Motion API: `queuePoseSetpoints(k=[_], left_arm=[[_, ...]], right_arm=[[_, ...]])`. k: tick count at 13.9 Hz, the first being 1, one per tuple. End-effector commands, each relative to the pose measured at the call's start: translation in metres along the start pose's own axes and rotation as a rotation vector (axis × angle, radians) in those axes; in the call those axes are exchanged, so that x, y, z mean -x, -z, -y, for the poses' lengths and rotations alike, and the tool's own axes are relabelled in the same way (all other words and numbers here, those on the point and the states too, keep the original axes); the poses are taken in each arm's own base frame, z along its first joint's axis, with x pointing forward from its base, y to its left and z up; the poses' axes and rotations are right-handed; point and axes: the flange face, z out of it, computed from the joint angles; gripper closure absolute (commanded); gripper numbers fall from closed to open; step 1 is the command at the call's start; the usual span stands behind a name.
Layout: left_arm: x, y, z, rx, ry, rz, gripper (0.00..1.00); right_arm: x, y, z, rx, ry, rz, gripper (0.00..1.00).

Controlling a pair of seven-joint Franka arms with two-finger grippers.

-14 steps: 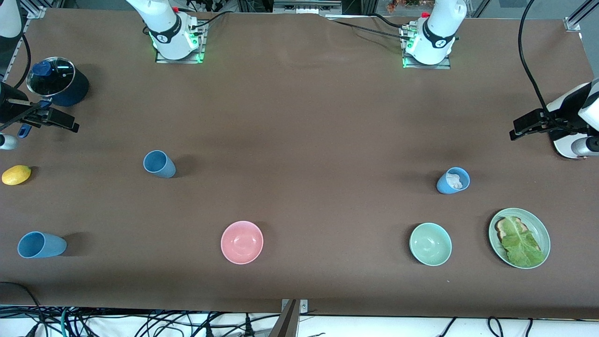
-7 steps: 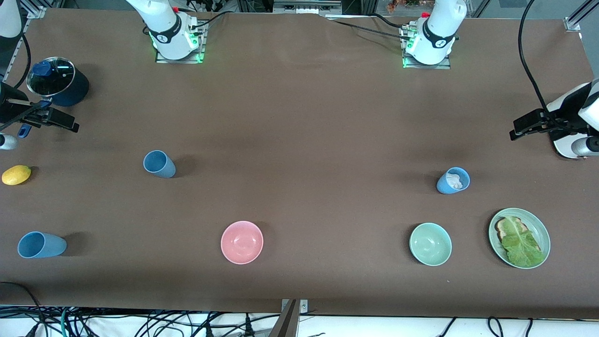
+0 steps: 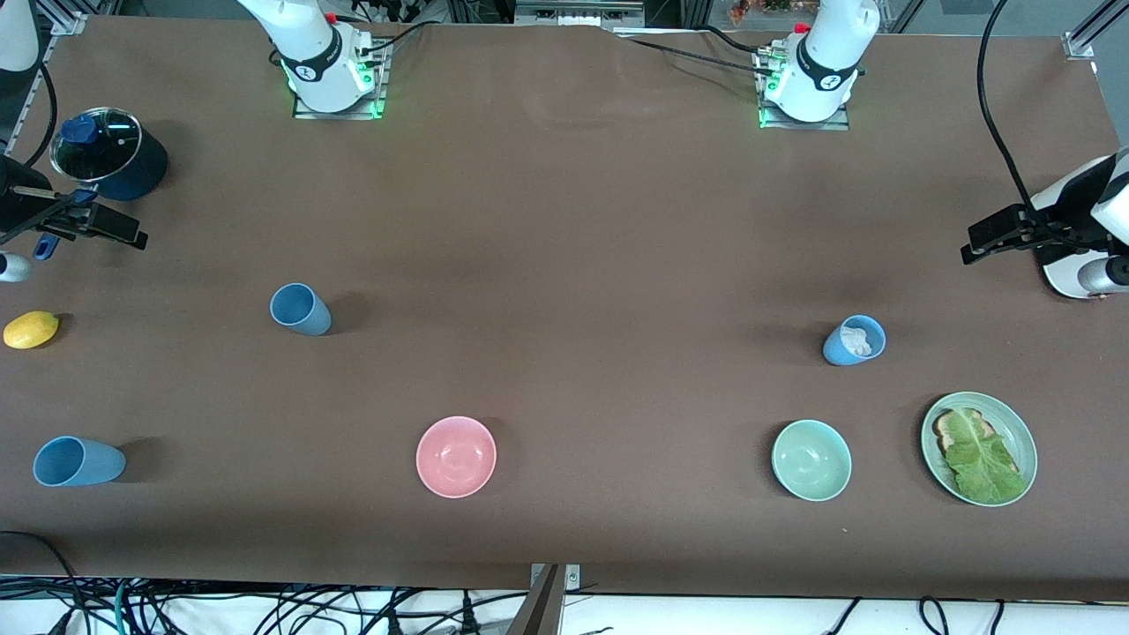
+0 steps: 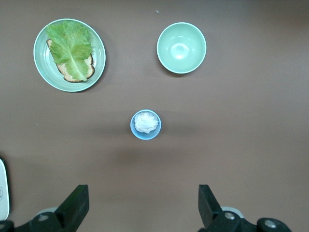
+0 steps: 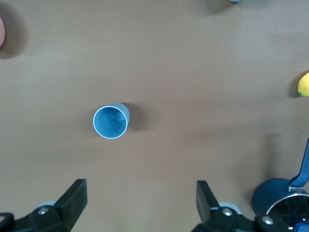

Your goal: Stack blue cups with both arms

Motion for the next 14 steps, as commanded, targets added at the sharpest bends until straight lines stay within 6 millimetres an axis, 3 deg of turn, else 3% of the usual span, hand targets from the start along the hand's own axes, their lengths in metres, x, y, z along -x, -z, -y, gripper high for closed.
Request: queuePoseSetpoints(k=[1,14], left_arm=[[0.0053,0.0112,-0.0001,-0.010,-0.020,-0.021,0.00],[0.0027,0.0071,-0.0055,-0.012,-0.029,-0.012,0.00]], right_arm=[[-0.0005,0.0029,-0.0016,-0.018,0.002,-0.001,0.00],[0.0004,0.0002,-0.0028,-0.007,0.030,0.014,0.00]])
